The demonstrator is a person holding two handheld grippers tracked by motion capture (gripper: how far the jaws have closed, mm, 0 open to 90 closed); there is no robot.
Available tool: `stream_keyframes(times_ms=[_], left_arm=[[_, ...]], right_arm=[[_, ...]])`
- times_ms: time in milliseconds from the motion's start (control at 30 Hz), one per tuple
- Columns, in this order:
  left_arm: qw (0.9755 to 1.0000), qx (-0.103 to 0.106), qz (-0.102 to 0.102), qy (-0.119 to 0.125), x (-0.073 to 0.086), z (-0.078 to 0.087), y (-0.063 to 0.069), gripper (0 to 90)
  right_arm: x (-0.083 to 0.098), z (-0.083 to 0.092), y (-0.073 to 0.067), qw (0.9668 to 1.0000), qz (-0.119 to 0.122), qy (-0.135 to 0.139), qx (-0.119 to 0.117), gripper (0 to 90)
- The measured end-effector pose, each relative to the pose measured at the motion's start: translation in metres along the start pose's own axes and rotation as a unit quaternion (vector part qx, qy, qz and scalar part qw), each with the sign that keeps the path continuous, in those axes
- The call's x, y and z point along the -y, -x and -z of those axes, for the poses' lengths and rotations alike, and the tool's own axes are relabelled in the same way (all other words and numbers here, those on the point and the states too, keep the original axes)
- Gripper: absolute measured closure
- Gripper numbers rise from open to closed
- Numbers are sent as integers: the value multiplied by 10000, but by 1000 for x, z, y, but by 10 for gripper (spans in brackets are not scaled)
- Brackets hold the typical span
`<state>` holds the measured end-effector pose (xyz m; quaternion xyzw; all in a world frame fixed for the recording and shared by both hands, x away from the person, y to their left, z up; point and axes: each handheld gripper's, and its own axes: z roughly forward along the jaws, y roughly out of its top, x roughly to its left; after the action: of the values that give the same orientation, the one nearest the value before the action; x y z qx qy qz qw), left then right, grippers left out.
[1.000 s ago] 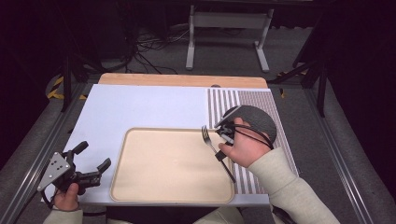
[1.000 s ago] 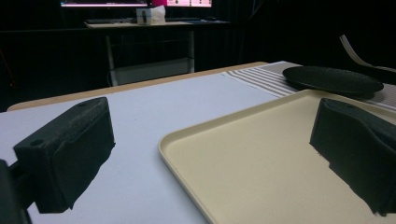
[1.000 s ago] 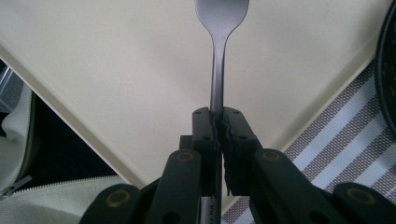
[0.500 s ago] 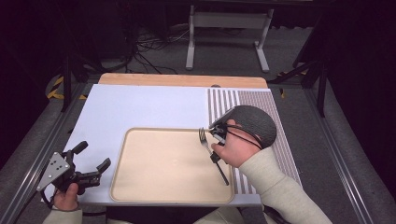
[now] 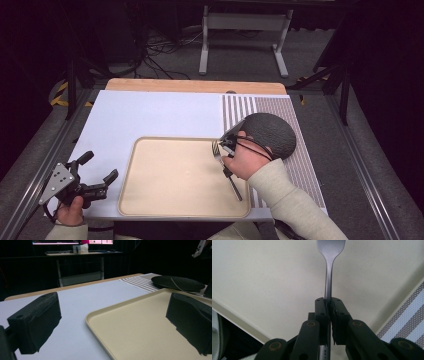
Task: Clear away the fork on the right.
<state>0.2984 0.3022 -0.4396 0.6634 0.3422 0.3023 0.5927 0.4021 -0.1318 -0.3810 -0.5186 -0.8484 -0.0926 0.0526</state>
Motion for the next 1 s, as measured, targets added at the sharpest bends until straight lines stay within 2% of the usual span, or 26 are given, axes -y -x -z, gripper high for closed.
stream_keyframes(times_ms=[333,467,1000], left_arm=[[10000,2,14,2,0,1,-1,4],[10000,3,10,-14,0,1,-1,3],[10000,-3,31,-13,0,0,-1,4]], right_arm=[[-4,-15,3,9994,-237,-264,10,843],[-4,-20,4,9988,-345,-346,91,843],[-5,-29,7,9981,-400,-461,122,843]])
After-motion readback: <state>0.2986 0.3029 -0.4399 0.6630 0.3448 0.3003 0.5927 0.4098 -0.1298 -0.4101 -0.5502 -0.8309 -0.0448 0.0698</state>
